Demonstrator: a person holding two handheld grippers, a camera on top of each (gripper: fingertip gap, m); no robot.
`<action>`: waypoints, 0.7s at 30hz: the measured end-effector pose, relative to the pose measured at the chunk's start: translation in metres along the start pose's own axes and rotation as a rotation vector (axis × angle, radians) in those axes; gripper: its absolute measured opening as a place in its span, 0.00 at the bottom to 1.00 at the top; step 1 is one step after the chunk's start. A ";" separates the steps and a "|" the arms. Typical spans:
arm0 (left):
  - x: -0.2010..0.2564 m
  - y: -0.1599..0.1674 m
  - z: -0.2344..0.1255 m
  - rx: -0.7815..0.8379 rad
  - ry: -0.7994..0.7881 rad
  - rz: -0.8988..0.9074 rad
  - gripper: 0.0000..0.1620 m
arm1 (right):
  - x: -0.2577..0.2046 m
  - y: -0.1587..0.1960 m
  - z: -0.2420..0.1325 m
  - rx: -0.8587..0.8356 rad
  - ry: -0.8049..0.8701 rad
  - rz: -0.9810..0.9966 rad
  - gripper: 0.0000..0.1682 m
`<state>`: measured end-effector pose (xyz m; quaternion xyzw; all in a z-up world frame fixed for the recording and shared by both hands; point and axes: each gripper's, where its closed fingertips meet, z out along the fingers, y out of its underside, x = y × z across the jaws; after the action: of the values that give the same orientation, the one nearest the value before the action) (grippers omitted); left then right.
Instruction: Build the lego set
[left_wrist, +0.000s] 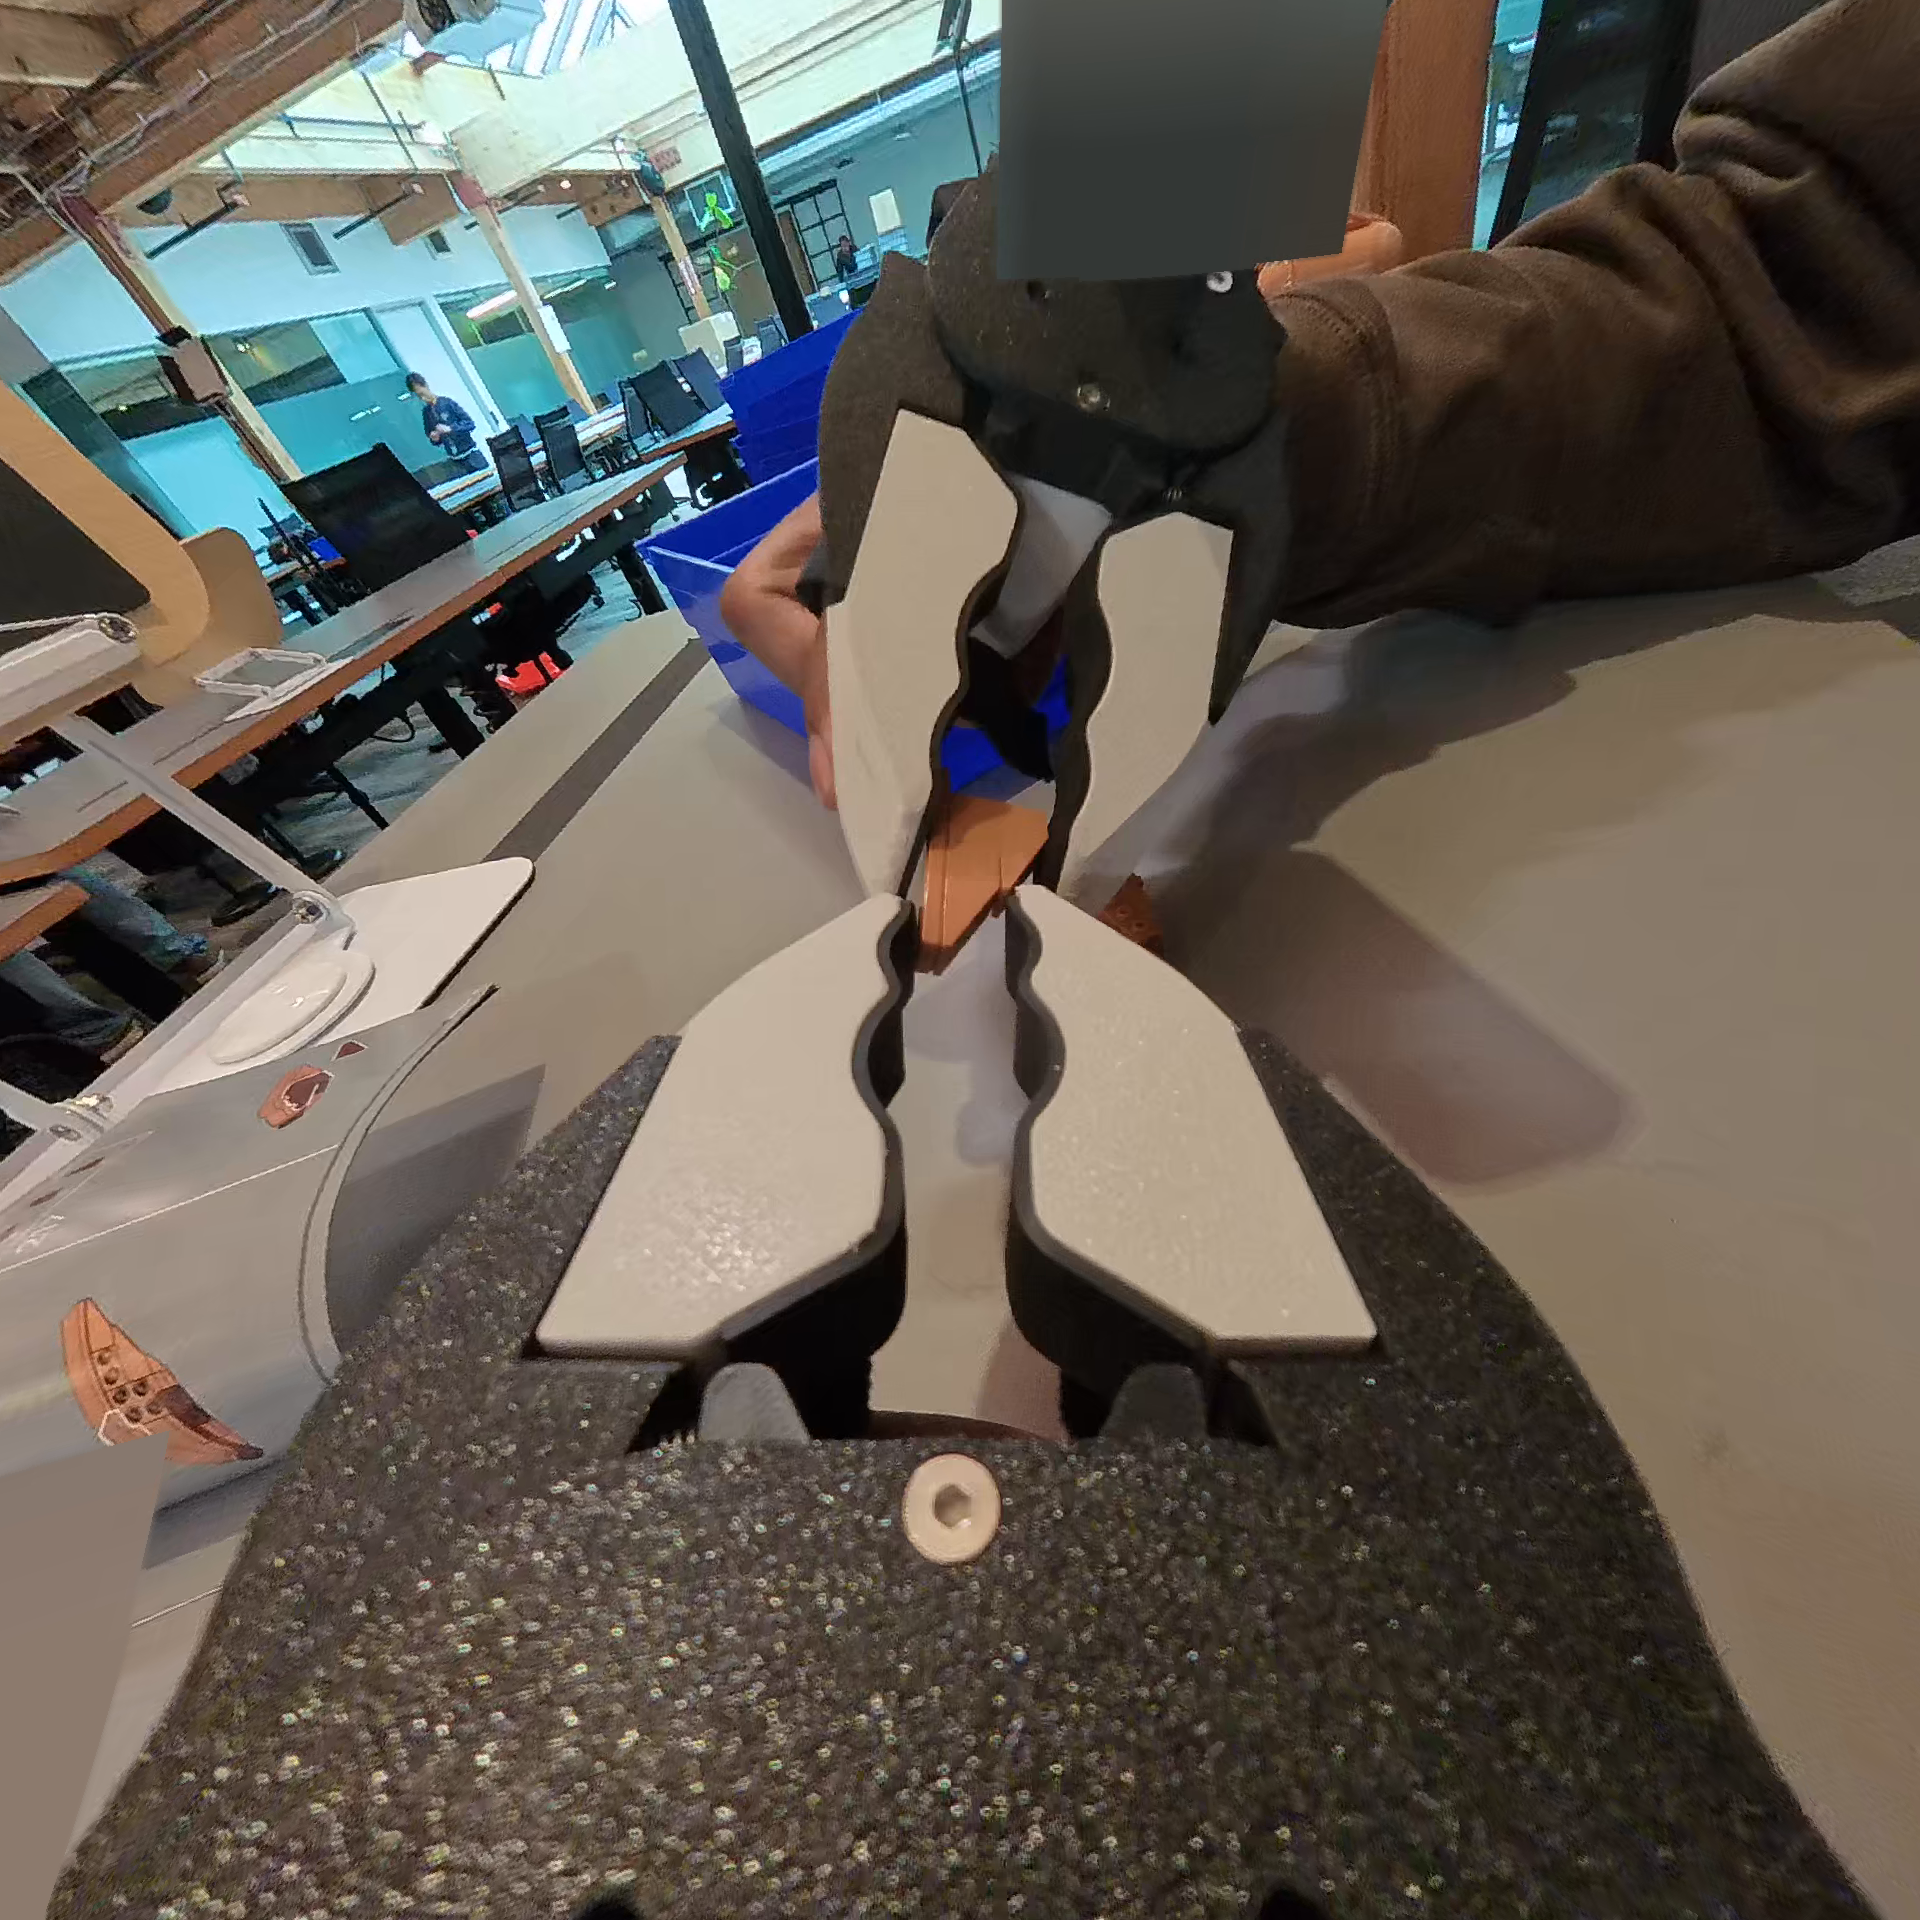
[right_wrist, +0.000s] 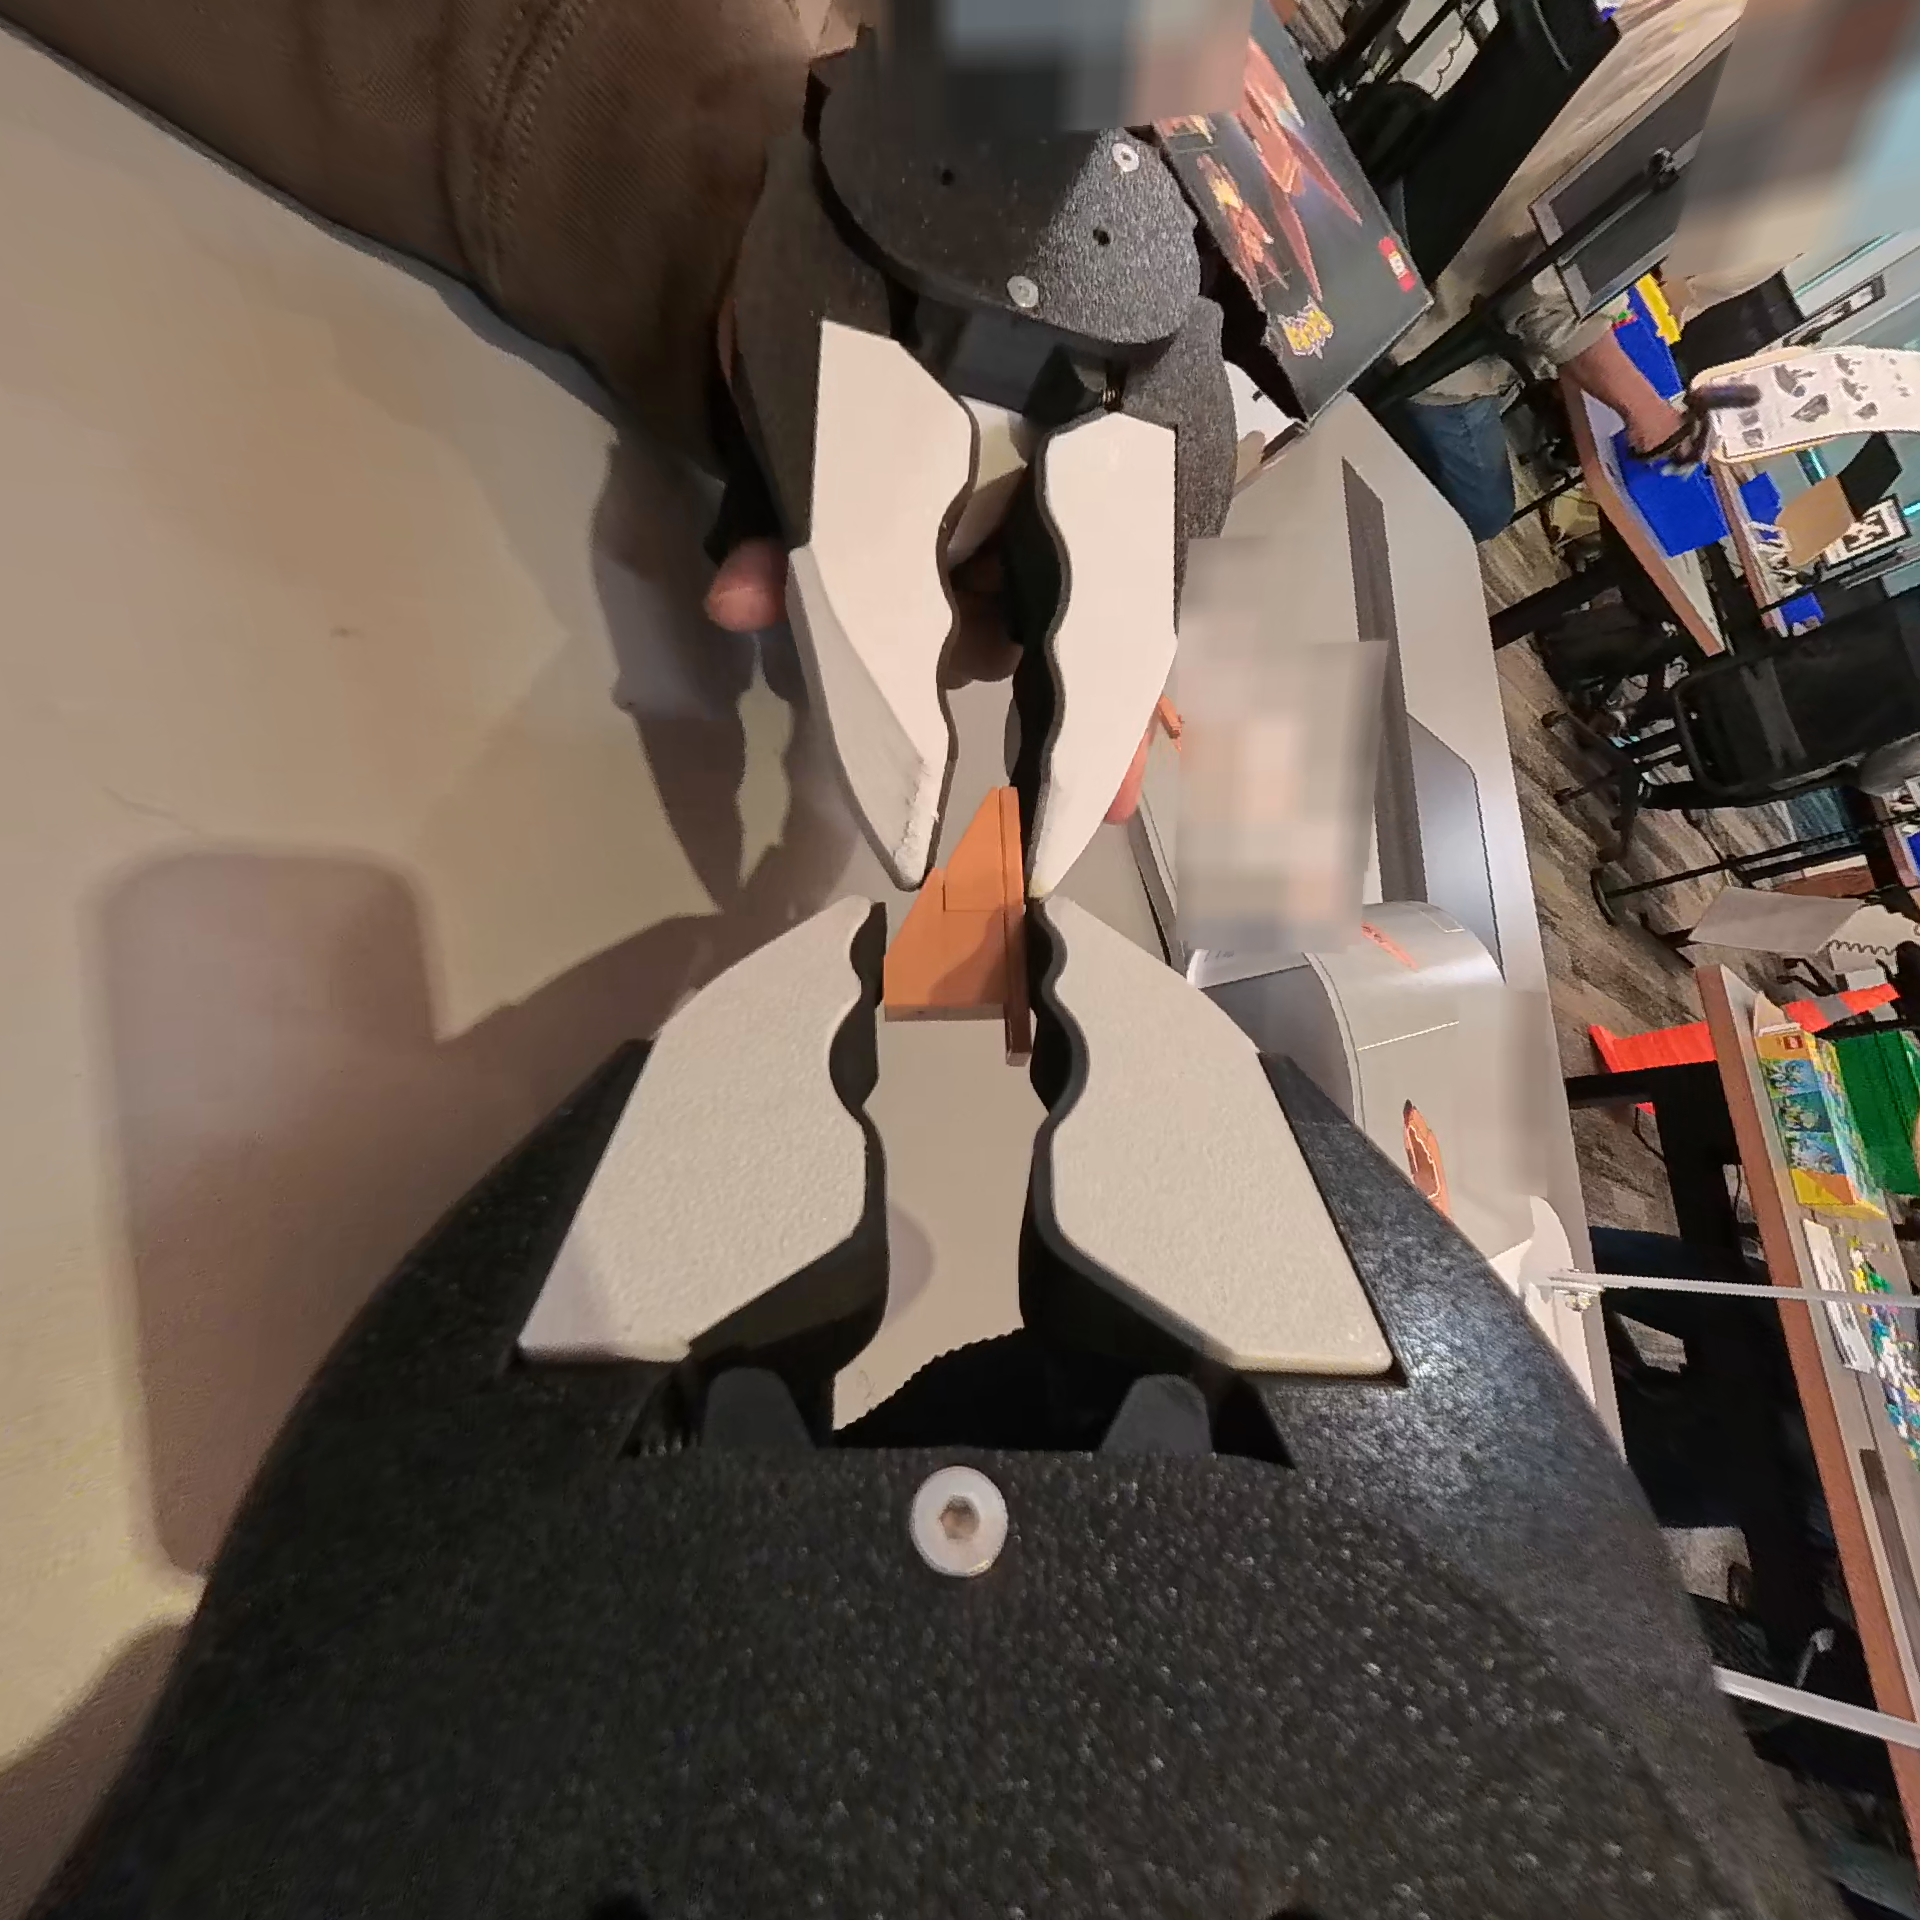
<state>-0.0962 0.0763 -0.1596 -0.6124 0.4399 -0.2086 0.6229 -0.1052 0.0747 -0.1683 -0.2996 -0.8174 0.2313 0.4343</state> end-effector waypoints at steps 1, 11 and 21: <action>0.000 0.001 0.000 -0.003 -0.002 0.007 0.10 | 0.000 0.001 0.000 -0.003 0.000 -0.001 0.15; 0.002 0.003 0.000 -0.026 -0.004 0.037 0.11 | -0.002 0.002 0.002 -0.013 -0.003 -0.011 0.15; 0.003 0.006 0.002 -0.036 0.008 0.010 0.10 | -0.004 0.005 0.004 -0.026 -0.009 -0.011 0.15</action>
<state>-0.0949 0.0758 -0.1663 -0.6204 0.4491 -0.2000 0.6111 -0.1052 0.0744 -0.1759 -0.2997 -0.8238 0.2197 0.4280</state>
